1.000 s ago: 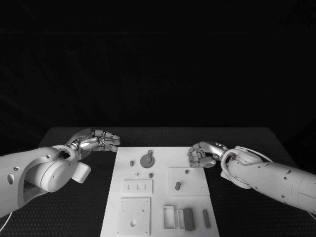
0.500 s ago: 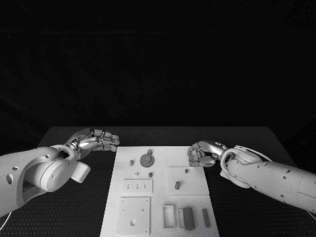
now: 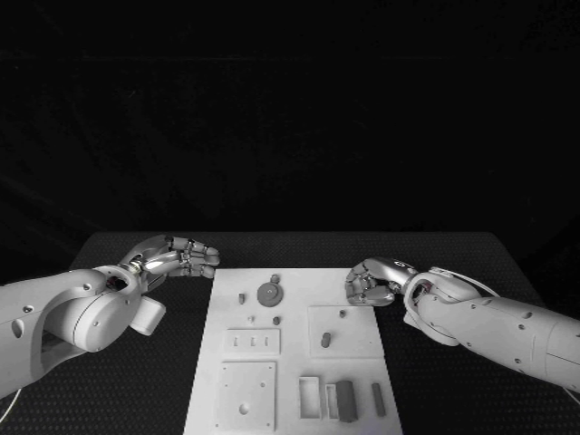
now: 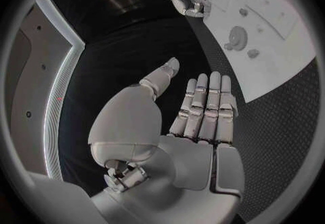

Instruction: Assemble the parts on the task board

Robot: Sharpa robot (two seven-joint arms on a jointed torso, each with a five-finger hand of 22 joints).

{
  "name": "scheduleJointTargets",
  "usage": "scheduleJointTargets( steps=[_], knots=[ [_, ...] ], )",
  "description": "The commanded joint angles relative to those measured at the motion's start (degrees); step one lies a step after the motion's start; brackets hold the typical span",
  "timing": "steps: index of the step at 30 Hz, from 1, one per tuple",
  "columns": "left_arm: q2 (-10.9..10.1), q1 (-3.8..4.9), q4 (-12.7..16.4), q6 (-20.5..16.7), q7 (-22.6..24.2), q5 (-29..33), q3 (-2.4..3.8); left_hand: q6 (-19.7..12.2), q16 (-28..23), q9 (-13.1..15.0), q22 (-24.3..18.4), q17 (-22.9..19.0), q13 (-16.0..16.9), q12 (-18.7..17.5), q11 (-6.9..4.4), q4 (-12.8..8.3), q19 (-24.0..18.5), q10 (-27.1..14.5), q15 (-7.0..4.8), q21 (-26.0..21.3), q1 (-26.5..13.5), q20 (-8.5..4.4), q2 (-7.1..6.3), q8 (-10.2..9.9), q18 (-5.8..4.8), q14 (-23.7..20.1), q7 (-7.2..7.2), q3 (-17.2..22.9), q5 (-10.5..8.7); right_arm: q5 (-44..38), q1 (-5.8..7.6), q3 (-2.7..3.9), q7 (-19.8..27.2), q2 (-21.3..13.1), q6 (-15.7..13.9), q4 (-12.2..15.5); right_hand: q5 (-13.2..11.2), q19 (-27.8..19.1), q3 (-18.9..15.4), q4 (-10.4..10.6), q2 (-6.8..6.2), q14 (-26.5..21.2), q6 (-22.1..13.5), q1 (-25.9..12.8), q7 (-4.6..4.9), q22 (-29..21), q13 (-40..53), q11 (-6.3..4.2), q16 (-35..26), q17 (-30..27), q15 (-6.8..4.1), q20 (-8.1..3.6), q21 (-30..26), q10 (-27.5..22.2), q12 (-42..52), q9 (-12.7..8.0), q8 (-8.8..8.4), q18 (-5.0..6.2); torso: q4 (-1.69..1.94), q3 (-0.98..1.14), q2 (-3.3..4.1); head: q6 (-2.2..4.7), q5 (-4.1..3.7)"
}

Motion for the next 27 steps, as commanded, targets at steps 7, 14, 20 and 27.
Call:
scheduleJointTargets(
  steps=[7,14,20,27],
  knots=[
    [0.02,0.08,0.17,0.86,0.4,-0.29,0.05,0.16,-0.31,-0.09,-0.1,0.09,-0.09,-0.25,0.31,0.0,-0.13,0.13,0.03,-0.33,-0.26,-0.17,0.44,-0.12,-0.86,0.02,0.2,-0.35,0.1,-1.05,-0.18,-0.09,-0.41,0.14,-0.71,0.04,-0.07,0.08,-0.41,0.03,0.81,0.08,0.74,0.38,-0.42,1.23,0.08,-0.58,0.28,0.15,-0.5,-0.39,0.28,0.0,0.02,0.93,0.34,0.33,-0.01,0.01,0.01,-0.01,-0.03],
    [0.03,0.08,0.07,0.78,0.0,-0.58,0.05,0.19,-0.32,-0.1,-0.1,0.12,-0.08,-0.23,0.3,0.03,-0.09,0.19,0.03,-0.31,-0.27,-0.17,0.53,-0.11,-0.85,0.06,0.2,-0.34,0.1,-1.05,-0.16,-0.07,-0.92,-0.18,-2.73,1.29,-0.07,0.02,-0.4,0.02,1.35,0.24,0.79,0.83,-0.46,1.22,0.12,-0.64,0.31,0.38,-0.59,-0.48,0.36,0.08,-0.03,1.1,0.33,0.33,-0.05,0.01,-0.02,0.1,0.03],
    [0.19,0.08,-0.32,0.5,-1.11,-1.01,0.05,0.72,0.04,-0.05,0.06,0.63,0.45,0.78,-0.57,0.52,0.84,2.28,-0.35,0.1,-1.46,-0.45,1.42,0.12,-0.65,1.14,0.09,-0.51,0.11,-1.09,0.72,0.42,-2.73,-0.51,-3.56,2.89,-0.07,0.04,-0.53,0.0,1.64,0.46,1.05,1.01,-0.52,1.22,0.15,-0.69,0.38,0.64,-0.64,-0.55,0.46,0.2,-0.04,1.3,0.45,0.33,-0.1,0.0,-0.12,0.31,0.06],
    [1.07,0.12,-1.12,1.22,-1.04,-4.73,0.06,2.33,1.38,-0.01,0.74,2.1,1.55,2.23,-2.12,2.85,3.81,5.46,-1.79,1.2,-6.05,-1.76,3.27,0.66,-0.24,4.07,-0.62,-1.26,0.09,-2.05,3.33,0.75,-4.99,-0.11,-3.47,5.63,-0.07,0.06,-0.63,0.0,1.64,0.56,1.2,1.16,-0.58,1.21,0.17,-0.75,0.4,0.71,-0.69,-0.6,0.52,0.3,-0.06,1.43,0.53,0.33,-0.15,0.05,-0.15,1.17,0.27]
  ],
)
